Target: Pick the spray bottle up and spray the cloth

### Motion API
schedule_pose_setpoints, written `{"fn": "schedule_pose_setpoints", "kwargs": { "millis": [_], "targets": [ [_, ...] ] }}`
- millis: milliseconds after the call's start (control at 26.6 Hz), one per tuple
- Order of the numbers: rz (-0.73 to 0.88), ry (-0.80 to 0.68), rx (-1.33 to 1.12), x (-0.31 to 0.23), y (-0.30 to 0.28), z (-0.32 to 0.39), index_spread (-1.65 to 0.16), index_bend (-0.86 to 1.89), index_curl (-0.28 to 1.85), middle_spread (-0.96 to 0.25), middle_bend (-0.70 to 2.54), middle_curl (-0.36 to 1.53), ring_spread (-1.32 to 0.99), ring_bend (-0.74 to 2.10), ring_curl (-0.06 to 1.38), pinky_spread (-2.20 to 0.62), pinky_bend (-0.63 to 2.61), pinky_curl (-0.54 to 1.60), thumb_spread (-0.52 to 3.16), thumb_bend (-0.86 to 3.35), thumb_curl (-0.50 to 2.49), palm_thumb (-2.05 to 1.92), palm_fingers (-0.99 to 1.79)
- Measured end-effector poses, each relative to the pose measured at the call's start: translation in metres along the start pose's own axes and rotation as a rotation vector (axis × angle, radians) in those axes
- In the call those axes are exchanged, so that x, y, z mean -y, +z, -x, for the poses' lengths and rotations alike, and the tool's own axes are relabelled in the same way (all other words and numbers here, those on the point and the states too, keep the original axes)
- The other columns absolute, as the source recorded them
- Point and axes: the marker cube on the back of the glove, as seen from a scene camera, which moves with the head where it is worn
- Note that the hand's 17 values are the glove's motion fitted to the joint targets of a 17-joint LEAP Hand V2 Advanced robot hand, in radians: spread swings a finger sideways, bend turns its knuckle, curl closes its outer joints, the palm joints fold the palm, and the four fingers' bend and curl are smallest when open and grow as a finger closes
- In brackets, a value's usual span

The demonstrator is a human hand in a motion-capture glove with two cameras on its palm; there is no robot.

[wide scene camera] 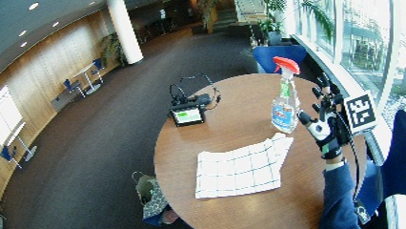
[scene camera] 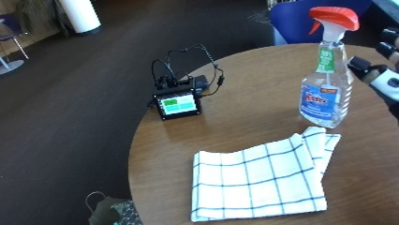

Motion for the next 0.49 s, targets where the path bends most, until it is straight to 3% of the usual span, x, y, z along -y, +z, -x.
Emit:
{"fn": "schedule_pose_setpoints", "kwargs": {
  "millis": [226, 489],
  "targets": [
    [0.001, 0.241, 0.165, 0.062, 0.001, -0.073, -0.42, 0.04, 0.05, 0.04, 0.29, 0.31, 0.01, 0.51, 0.29, 0.20, 0.78, 0.35, 1.07, 0.12, 0.31, 0.59, 0.14],
    [0.071, 0.284, 0.236, 0.098, 0.015, -0.105, -0.43, -0.08, -0.03, -0.02, 0.56, 0.38, -0.07, 0.73, 0.33, 0.22, 0.66, 0.31, 1.05, 0.13, 0.35, 0.71, 0.39]
  ]
}}
